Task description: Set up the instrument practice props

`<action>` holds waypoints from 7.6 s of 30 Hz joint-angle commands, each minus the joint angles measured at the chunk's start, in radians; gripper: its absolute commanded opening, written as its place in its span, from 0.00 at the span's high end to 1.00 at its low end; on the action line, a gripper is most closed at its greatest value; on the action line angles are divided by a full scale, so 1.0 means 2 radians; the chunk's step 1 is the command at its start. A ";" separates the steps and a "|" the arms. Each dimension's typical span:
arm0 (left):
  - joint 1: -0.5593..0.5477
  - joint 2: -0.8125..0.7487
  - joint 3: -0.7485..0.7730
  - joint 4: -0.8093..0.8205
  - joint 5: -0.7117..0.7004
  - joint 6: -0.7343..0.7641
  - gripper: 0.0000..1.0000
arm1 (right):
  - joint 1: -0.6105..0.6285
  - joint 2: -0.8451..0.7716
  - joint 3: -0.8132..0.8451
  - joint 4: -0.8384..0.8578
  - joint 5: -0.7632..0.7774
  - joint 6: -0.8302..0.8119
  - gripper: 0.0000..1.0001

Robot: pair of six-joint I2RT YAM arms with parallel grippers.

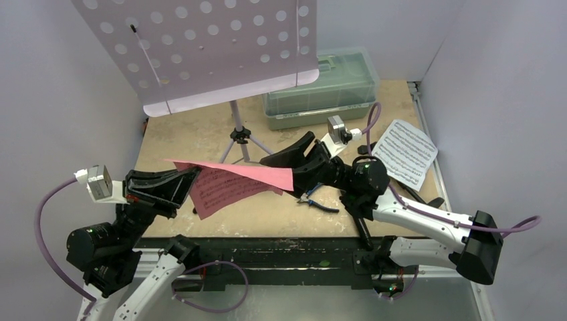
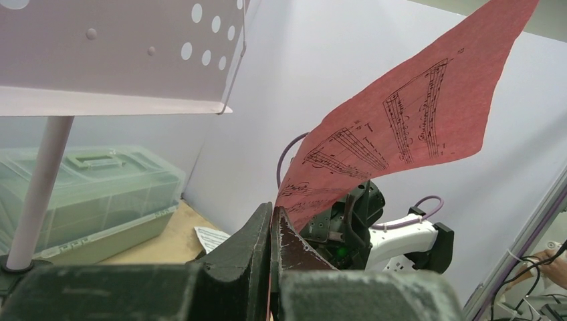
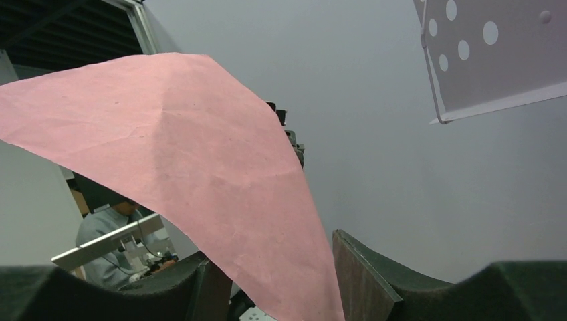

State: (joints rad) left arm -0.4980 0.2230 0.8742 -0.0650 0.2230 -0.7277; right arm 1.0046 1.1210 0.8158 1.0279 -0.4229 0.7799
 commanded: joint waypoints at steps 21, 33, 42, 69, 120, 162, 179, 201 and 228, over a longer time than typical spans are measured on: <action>-0.001 0.043 0.123 -0.300 -0.166 0.084 0.29 | -0.018 -0.103 0.074 -0.276 0.121 -0.193 1.00; -0.001 0.136 0.226 -0.271 -0.241 0.111 0.31 | -0.018 -0.045 0.205 -0.308 0.136 -0.219 1.00; -0.001 0.249 0.328 -0.310 -0.372 0.123 0.35 | -0.019 0.057 0.350 -0.326 0.197 -0.244 1.00; -0.001 0.329 0.332 -0.125 -0.407 0.236 0.53 | -0.019 0.236 0.589 -0.302 0.208 -0.301 1.00; -0.001 0.285 0.196 0.108 -0.312 0.395 1.00 | -0.019 0.305 0.657 -0.277 0.245 -0.352 1.00; -0.001 0.265 0.176 0.127 -0.303 0.391 1.00 | -0.018 0.318 0.660 -0.237 0.232 -0.325 1.00; -0.001 0.266 0.175 0.134 -0.297 0.380 1.00 | -0.010 0.345 0.656 -0.203 0.212 -0.259 1.00; -0.001 0.264 0.179 0.124 -0.298 0.368 1.00 | -0.008 0.402 0.726 -0.226 0.175 -0.261 1.00; -0.001 0.113 0.169 -0.238 -0.266 0.155 0.20 | -0.008 -0.062 0.125 -0.421 0.396 -0.356 0.14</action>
State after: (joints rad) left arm -0.4980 0.5243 1.2640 -0.3485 -0.3389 -0.3183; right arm 0.9890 1.0779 1.3487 0.2047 0.2379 0.0601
